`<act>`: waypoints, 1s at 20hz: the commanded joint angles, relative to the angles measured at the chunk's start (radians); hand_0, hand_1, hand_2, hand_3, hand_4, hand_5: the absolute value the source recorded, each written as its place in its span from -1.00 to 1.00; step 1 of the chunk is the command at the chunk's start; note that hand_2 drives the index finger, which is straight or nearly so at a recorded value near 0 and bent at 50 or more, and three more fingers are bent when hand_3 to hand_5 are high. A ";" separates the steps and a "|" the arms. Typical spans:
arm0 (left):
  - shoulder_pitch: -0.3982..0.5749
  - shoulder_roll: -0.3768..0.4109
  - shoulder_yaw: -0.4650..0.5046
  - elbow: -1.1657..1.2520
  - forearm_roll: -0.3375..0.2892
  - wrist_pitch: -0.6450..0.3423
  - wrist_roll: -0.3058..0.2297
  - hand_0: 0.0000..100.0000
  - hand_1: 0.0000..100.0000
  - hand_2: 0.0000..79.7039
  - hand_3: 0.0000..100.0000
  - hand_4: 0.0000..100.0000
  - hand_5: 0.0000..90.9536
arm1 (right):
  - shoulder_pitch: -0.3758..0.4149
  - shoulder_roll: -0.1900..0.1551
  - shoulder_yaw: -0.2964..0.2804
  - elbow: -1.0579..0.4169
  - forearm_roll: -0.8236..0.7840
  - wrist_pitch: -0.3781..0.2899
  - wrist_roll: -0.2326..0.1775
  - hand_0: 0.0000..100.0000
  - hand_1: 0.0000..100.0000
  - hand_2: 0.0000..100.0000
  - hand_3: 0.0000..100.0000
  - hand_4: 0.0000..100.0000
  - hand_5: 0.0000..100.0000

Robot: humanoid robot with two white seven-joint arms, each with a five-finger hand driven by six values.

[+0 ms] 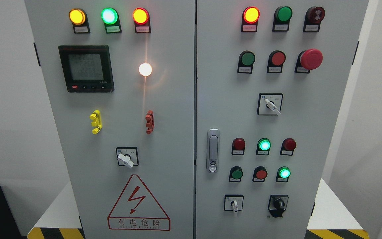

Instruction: Flip black knob to close circuit

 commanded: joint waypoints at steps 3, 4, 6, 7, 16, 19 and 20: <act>0.000 0.000 0.000 0.000 0.000 0.000 0.001 -0.76 0.11 -1.00 -1.00 -1.00 -1.00 | 0.048 0.002 -0.018 -0.412 0.171 0.035 -0.010 -1.00 -0.75 -1.00 -1.00 -1.00 -1.00; 0.000 0.000 0.000 0.000 0.000 0.000 0.001 -0.76 0.11 -1.00 -1.00 -1.00 -1.00 | 0.048 0.000 -0.020 -0.447 0.200 0.044 -0.010 -1.00 -0.74 -1.00 -0.93 -1.00 -1.00; 0.000 0.000 0.000 0.000 0.000 0.000 0.001 -0.76 0.11 -1.00 -1.00 -1.00 -1.00 | 0.048 -0.006 -0.021 -0.513 0.257 0.052 -0.011 -1.00 -0.74 -0.99 -0.76 -0.86 -1.00; 0.000 0.000 0.000 0.000 0.000 0.000 0.001 -0.76 0.11 -1.00 -1.00 -1.00 -1.00 | 0.048 -0.011 -0.023 -0.551 0.288 0.052 -0.020 -1.00 -0.74 -0.87 -0.58 -0.67 -1.00; 0.000 0.000 0.000 0.000 0.000 0.000 0.001 -0.76 0.11 -1.00 -1.00 -1.00 -1.00 | 0.049 -0.017 -0.057 -0.903 0.745 0.012 -0.028 -1.00 -0.73 0.13 0.33 0.01 -0.36; 0.000 0.000 0.000 0.000 0.000 0.000 0.001 -0.76 0.11 -1.00 -1.00 -1.00 -1.00 | 0.051 -0.011 -0.055 -1.039 0.845 0.009 -0.020 -1.00 -0.75 0.34 0.50 0.20 -0.08; 0.000 0.000 0.000 0.000 0.000 0.000 0.001 -0.76 0.11 -1.00 -1.00 -1.00 -1.00 | 0.049 -0.011 -0.054 -1.081 0.883 0.008 -0.017 -1.00 -0.75 0.38 0.54 0.24 -0.02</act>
